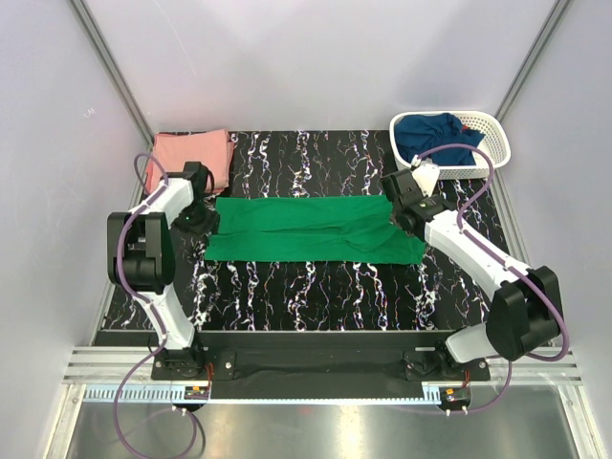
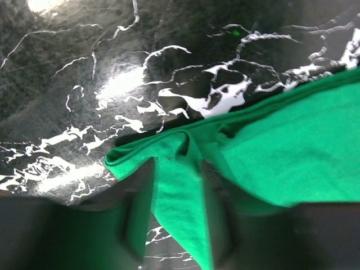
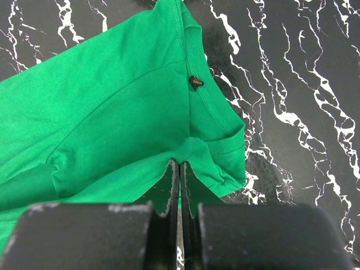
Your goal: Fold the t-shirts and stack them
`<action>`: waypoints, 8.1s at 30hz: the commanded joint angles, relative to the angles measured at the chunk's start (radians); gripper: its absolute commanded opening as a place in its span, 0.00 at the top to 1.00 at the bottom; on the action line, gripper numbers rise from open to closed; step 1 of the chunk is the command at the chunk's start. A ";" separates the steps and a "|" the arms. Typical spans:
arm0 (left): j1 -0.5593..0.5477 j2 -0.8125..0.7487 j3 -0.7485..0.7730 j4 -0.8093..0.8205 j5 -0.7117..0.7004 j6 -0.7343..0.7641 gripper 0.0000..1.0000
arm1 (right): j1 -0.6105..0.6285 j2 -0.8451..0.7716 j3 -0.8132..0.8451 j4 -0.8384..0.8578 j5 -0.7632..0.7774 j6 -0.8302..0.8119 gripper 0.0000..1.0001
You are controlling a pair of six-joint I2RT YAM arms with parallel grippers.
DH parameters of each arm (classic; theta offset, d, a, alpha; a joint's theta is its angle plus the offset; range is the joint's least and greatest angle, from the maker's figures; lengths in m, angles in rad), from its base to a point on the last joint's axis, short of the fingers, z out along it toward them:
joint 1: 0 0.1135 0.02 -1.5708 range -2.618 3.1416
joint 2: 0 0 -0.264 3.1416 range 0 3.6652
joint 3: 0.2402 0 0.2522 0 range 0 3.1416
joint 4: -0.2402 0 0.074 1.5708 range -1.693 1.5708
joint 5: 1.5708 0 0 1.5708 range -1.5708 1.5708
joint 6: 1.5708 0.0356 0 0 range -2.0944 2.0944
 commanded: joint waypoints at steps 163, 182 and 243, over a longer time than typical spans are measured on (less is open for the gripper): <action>-0.027 -0.388 -0.212 0.403 0.337 0.513 0.39 | -0.081 0.447 0.312 0.038 -0.508 0.393 0.71; -0.027 -0.391 -0.230 0.418 0.345 0.499 0.39 | -0.086 0.729 0.799 -0.505 -0.521 0.592 0.62; -0.025 -0.345 -0.207 0.409 0.367 0.506 0.40 | -0.078 0.943 1.007 -0.577 -0.612 0.623 0.61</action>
